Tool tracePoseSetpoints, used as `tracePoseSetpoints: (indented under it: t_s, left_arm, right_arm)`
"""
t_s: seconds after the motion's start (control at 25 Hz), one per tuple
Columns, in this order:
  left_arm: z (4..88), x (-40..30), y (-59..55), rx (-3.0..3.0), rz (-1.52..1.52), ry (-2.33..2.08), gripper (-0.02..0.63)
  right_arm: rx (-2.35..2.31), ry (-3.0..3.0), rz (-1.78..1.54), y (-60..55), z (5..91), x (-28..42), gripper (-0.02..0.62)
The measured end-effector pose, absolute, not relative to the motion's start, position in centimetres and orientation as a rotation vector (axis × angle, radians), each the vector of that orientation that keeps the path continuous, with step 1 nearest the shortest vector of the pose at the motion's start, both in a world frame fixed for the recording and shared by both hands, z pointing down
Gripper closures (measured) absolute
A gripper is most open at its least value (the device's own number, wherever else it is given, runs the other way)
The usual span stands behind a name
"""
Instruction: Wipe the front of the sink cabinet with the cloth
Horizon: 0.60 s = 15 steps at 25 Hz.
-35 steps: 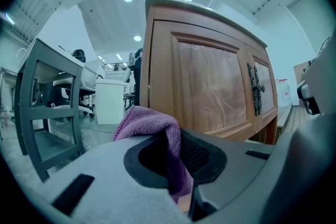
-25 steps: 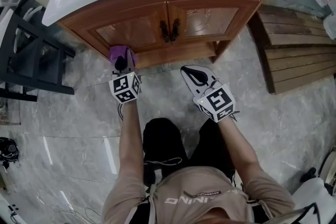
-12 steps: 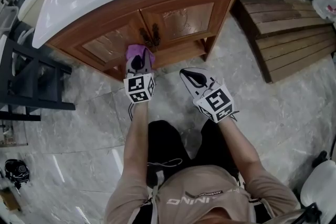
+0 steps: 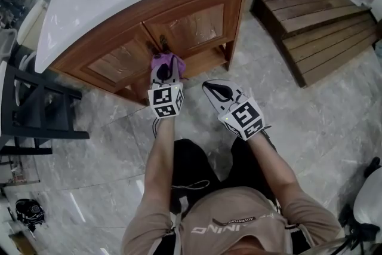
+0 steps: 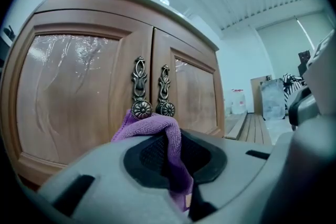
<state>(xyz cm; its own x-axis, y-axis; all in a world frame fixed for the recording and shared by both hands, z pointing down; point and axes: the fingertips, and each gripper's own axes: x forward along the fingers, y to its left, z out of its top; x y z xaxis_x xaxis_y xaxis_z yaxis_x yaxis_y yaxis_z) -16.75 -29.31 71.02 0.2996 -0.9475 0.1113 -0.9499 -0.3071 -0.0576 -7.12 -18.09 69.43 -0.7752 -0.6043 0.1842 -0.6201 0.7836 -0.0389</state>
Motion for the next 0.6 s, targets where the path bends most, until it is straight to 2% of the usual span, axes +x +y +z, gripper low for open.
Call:
tracePoseSetpoints:
  t_s: [0.6]
  left_arm:
    - [72.4,-9.6,-32.5,2.653,0.235,-1.696,0.569]
  right_arm:
    - [1.173,-2.724,0.167,-18.0,70.3,-1.3,0.584]
